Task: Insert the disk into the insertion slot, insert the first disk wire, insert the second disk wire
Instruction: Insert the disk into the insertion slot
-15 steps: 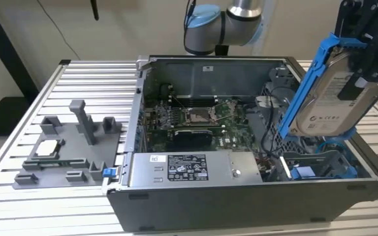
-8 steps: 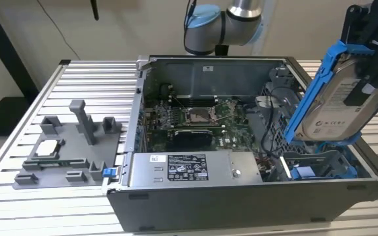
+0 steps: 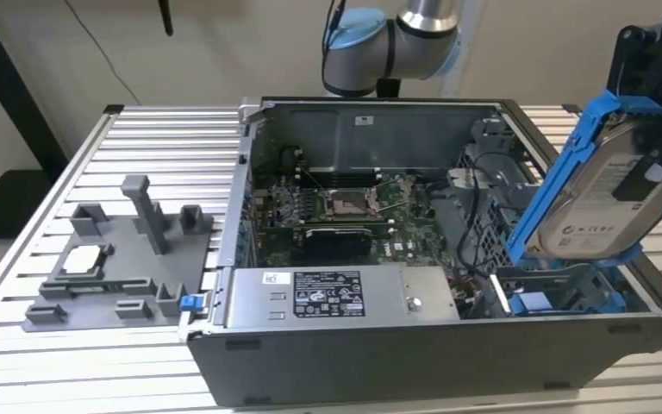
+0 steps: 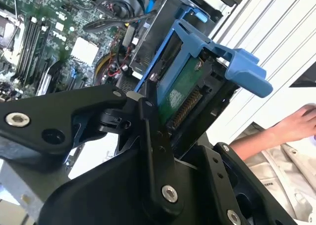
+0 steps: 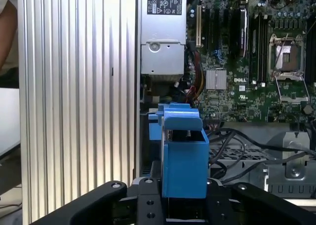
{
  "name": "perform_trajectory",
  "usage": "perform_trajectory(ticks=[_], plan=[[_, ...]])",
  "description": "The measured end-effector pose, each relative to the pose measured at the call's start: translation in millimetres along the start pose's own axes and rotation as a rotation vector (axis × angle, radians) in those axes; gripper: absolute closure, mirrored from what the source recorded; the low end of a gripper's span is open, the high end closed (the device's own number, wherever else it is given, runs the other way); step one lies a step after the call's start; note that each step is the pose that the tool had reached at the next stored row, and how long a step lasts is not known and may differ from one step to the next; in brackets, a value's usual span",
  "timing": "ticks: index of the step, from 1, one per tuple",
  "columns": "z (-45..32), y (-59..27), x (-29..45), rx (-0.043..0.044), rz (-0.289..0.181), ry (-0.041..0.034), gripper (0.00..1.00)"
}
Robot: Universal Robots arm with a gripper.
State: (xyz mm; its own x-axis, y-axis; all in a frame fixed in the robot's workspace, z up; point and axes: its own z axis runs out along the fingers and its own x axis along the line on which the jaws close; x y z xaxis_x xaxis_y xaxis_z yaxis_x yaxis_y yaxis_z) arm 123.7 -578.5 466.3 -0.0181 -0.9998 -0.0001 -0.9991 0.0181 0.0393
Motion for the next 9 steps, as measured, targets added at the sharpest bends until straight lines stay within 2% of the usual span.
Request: perform_trajectory(ticks=[4, 9], plan=[[5.4, -2.2, 1.8, 0.0004, 0.0, 0.0001, 1.0], [14.3, -3.7, 2.0, 0.0052, 0.0, -0.0001, 1.0]])
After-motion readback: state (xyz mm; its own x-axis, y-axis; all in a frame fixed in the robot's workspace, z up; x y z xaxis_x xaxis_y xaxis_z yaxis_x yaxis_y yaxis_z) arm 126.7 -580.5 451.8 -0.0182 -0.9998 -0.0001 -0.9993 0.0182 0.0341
